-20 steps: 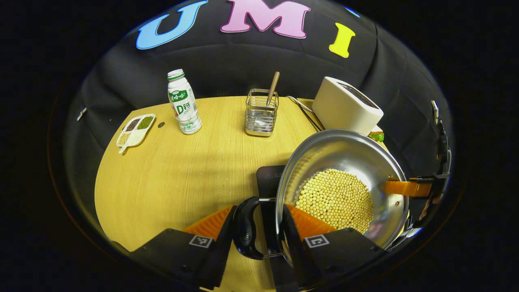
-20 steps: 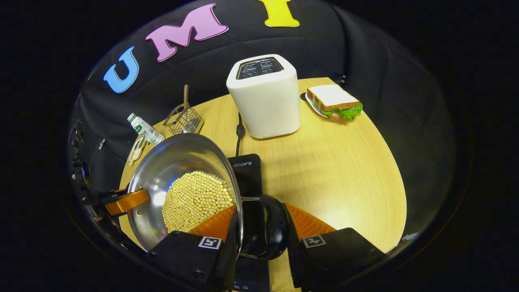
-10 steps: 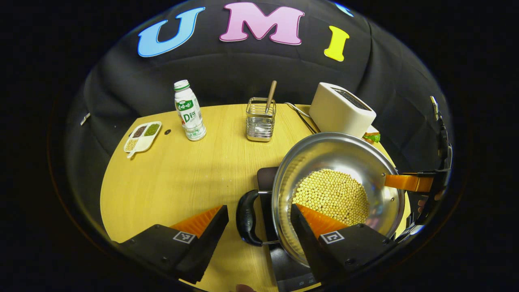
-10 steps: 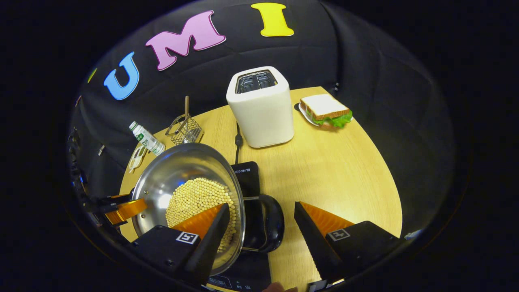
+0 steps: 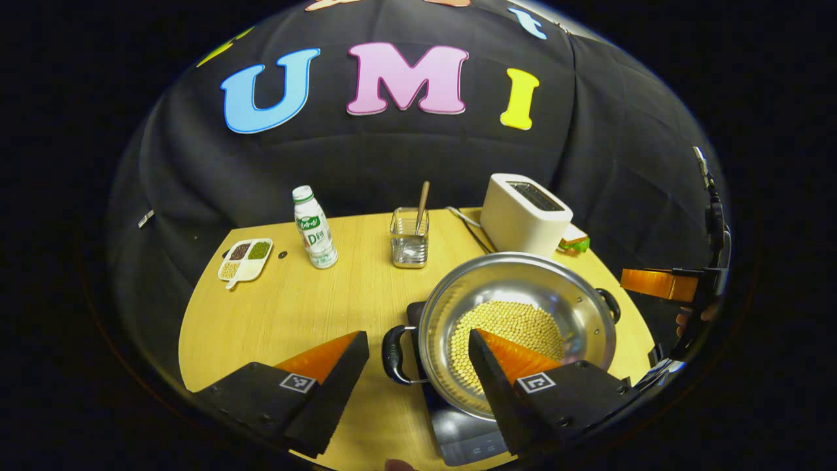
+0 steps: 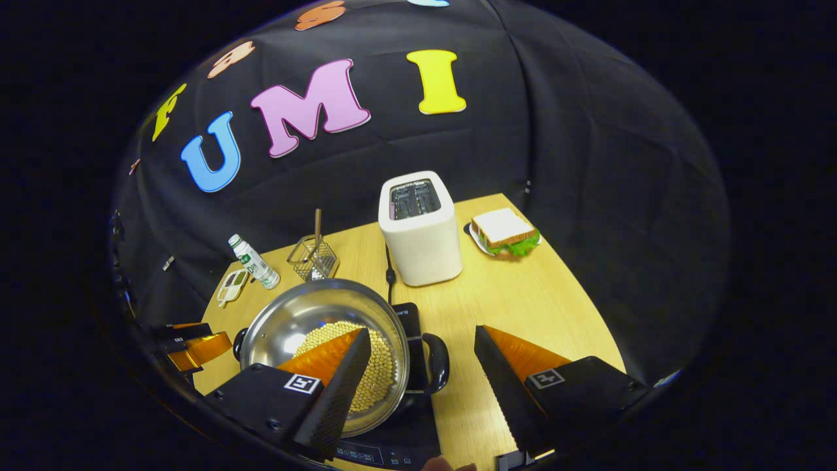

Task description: First push the handle of the pot to place it horizontally, then grasp the pot with both hands and set it on the induction cooktop.

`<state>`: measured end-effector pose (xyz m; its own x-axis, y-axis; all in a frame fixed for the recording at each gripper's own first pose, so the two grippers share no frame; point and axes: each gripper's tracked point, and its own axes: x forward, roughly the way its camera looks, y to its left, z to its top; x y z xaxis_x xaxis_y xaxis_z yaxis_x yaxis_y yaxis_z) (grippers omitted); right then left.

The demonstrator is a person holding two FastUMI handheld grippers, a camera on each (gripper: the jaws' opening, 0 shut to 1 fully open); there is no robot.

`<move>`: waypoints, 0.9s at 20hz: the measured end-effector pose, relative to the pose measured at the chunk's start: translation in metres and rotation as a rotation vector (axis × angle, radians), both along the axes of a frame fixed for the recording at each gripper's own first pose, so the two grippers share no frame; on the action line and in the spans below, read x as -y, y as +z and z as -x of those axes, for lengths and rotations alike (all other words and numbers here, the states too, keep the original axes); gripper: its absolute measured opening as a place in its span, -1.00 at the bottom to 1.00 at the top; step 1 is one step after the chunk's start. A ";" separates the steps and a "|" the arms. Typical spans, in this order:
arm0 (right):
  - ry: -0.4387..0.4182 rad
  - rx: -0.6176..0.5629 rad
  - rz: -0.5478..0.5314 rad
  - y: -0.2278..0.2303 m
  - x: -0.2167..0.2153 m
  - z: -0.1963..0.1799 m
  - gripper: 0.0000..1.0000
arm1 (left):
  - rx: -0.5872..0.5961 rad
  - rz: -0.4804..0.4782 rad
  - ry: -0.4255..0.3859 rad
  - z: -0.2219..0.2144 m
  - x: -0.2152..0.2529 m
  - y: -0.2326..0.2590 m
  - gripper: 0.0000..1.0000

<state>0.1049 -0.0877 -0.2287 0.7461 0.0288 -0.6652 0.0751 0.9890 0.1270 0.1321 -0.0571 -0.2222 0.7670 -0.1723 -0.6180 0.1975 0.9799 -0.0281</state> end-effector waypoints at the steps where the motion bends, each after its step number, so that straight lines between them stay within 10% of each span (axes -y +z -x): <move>1: 0.000 0.030 0.006 0.014 -0.001 -0.001 0.98 | 0.031 0.011 -0.004 0.000 0.003 0.012 0.92; 18: 0.039 0.586 0.123 0.203 -0.026 0.045 0.96 | 0.633 0.045 -0.034 0.050 0.022 0.209 0.90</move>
<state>0.0598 -0.0621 -0.0257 0.9896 0.0119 -0.1433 -0.0090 0.9997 0.0205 0.0816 -0.0795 -0.0131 0.9750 -0.2188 -0.0384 0.2208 0.9733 0.0631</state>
